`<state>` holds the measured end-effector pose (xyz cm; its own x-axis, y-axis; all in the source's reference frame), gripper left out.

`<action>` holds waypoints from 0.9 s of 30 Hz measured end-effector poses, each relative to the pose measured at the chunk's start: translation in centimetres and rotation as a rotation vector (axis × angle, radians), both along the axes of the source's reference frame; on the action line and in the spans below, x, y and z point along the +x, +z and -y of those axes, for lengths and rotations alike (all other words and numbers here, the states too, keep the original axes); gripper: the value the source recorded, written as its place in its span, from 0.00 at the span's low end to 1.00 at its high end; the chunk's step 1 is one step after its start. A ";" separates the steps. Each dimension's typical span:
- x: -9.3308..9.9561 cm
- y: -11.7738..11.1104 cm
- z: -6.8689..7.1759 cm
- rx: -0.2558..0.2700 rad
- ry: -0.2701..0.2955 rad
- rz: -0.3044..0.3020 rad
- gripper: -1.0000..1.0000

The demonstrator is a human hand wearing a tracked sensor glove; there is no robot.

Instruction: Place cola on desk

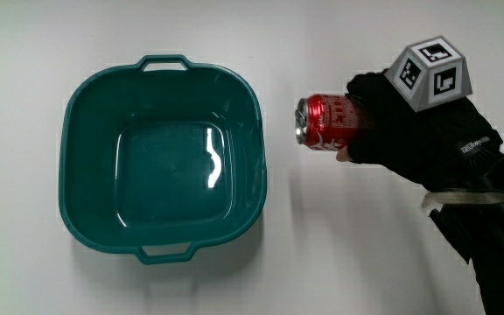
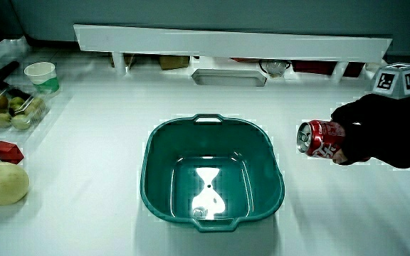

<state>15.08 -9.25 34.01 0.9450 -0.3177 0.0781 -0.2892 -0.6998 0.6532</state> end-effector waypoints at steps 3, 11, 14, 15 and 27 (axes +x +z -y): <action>0.6 1.0 -0.1 -0.026 0.014 0.002 0.50; 1.3 4.4 -0.7 -0.073 0.034 -0.007 0.50; 1.3 5.5 -0.9 -0.095 0.032 -0.024 0.50; 1.4 6.1 -1.0 -0.123 0.036 -0.034 0.50; 0.7 8.8 -1.7 -0.147 0.006 -0.113 0.50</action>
